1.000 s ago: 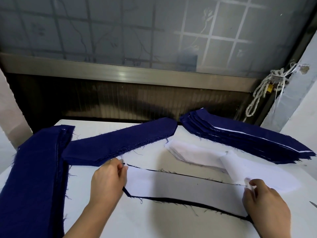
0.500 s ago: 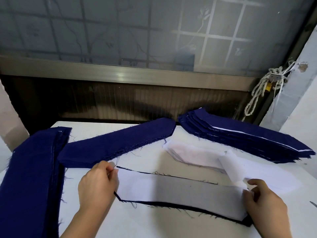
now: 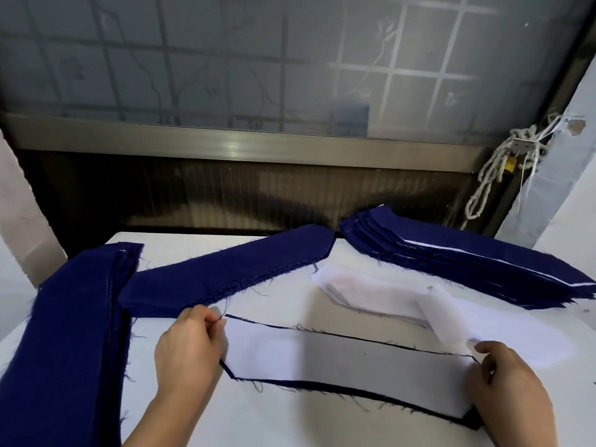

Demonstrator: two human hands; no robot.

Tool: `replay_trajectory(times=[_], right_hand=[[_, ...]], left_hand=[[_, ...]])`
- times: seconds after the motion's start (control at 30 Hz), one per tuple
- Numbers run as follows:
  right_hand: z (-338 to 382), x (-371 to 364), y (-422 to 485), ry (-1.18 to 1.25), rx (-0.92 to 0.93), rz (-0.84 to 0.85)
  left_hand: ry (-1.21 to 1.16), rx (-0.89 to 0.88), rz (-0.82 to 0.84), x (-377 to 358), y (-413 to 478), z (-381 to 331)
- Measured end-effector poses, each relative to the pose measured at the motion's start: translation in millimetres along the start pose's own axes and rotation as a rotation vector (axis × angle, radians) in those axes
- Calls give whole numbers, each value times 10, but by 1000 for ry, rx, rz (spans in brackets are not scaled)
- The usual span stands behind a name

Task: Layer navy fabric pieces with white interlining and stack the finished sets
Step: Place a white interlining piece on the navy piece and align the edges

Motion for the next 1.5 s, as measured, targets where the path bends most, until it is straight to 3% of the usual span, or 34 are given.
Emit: replay_trajectory(times=[0.17, 0.33, 0.6, 0.77, 0.87, 0.97, 1.1, 1.23, 1.33, 1.43, 1.5], right_hand=[[-3, -30, 20, -80, 12, -43], [5, -66, 37, -137, 39, -10], [61, -145, 65, -211, 144, 94], [45, -180, 56, -236, 153, 134], [85, -210, 47, -311, 181, 186], [97, -214, 57, -309, 170, 200], [62, -205, 59, -289, 150, 186], [103, -195, 54, -284, 187, 175], [131, -223, 38, -284, 252, 166], [119, -194, 83, -301, 197, 152], [121, -246, 83, -365, 197, 216]], left_hand=[[109, -64, -76, 92, 8, -73], [259, -244, -144, 101, -14, -227], [455, -381, -114, 65, 131, -251], [474, -213, -168, 352, 549, 83], [509, -42, -42, 385, 859, 404], [363, 71, 84, 327, 1023, 575], [469, 51, 159, 268, 1069, 502], [683, -85, 160, 156, 1013, 316], [591, -207, 161, 30, 932, 241], [307, -178, 234, -4, 902, 303], [133, -163, 194, 72, 897, 299]])
Point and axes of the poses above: each hand's wrist, its own y-axis towards the middle knuckle, its own x-axis out of the back of the hand, z = x × y, the point moved 9 cm from there along y, towards the middle knuckle, and after that the axes turned 4 degrees about y, right-handed, at the moved point
